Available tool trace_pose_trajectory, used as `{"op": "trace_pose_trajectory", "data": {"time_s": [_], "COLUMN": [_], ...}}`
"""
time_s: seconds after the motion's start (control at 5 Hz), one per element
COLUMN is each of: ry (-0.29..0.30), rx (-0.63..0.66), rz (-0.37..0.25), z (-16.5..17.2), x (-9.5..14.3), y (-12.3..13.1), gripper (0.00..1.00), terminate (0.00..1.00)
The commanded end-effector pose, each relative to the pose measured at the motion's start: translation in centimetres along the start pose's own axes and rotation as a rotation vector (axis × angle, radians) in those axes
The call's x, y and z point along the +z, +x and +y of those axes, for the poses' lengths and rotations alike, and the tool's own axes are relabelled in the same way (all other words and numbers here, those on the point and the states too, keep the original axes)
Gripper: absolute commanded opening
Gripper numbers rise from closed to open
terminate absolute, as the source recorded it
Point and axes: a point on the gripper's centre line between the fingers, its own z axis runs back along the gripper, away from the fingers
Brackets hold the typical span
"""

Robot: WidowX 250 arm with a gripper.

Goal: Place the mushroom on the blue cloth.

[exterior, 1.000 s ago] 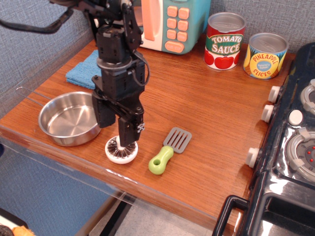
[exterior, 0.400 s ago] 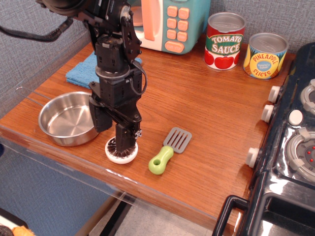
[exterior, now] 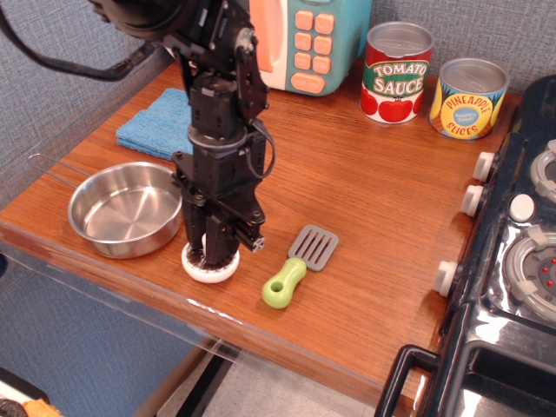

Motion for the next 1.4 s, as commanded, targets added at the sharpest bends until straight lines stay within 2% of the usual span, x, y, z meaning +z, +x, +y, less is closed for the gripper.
{"op": "trace_pose_trajectory", "data": {"time_s": [0.0,0.2,0.4,0.6,0.8,1.0,1.2], "ry": [-0.012,-0.085,-0.142,-0.142,-0.109,-0.069,-0.016], "rx": [0.003,0.022,0.105,0.247,0.365,0.403,0.378], "rz": [-0.019,-0.095,-0.194,-0.207,-0.175,-0.126,-0.099], "z": [0.6,1.3,3.8,8.9,13.4,15.7,16.0], "x": [0.9,4.6,8.4,9.0,7.4,5.3,4.2], "y": [0.0,2.2,5.3,7.8,8.9,8.6,7.7], "gripper": [0.00,0.00,0.00,0.00,0.00,0.00,0.00], "terminate": [0.00,0.00,0.00,0.00,0.00,0.00,0.00]}}
